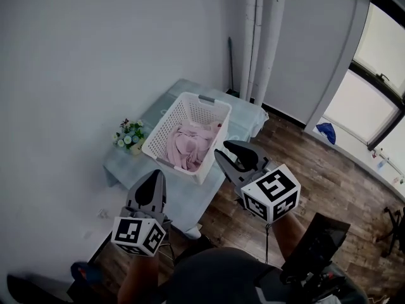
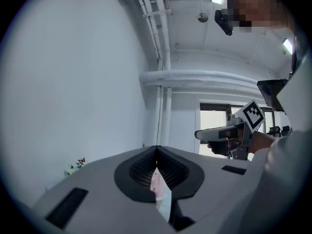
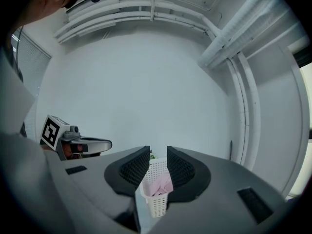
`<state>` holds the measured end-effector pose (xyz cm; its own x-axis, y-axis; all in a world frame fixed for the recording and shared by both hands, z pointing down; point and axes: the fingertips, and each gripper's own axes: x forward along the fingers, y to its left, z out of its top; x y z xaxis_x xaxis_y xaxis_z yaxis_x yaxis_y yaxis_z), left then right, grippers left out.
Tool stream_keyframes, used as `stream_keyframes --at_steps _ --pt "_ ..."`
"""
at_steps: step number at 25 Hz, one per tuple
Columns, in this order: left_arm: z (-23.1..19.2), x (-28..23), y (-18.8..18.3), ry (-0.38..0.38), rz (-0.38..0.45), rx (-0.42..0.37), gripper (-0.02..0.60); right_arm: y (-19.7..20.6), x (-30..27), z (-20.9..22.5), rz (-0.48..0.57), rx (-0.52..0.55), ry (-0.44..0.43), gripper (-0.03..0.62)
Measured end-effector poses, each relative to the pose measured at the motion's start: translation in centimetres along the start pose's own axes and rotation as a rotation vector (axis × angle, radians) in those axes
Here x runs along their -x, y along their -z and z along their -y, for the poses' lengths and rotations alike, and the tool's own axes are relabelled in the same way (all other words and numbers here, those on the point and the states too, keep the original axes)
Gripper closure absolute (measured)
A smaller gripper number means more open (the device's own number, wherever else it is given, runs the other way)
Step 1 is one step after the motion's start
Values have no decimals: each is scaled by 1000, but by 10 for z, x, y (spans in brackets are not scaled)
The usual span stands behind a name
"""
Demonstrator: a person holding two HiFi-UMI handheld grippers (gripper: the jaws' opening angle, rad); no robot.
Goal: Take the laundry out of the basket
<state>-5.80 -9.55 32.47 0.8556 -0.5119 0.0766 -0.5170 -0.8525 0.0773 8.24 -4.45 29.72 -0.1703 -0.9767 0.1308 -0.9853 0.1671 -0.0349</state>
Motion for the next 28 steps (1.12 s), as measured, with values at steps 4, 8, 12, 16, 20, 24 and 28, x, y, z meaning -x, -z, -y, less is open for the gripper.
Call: stream_keyframes --at_steps 4,8,12,16,20,24,28 --pt "-31 -11 -1 -12 -3 8 572 -2 -38 3 -21 13 -30 462" --pt "-57 -24 -4 -18 -7 4 572 -1 -76 10 -45 28 -39 436" --pt "-79 -31 0 -28 -6 14 572 -2 -108 12 -74 61 -77 396" --pt "-93 -42 4 -61 -26 17 572 5 -138 16 -131 90 -151 315" --pt "-108 -57 13 -121 -60 30 572 16 -175 38 -184 115 -165 253" --pt "-121 -66 13 -205 -53 36 572 35 -208 50 -262 138 -255 223" --pt "-136 -74 18 -298 -60 55 572 62 -239 55 -360 164 -378 172"
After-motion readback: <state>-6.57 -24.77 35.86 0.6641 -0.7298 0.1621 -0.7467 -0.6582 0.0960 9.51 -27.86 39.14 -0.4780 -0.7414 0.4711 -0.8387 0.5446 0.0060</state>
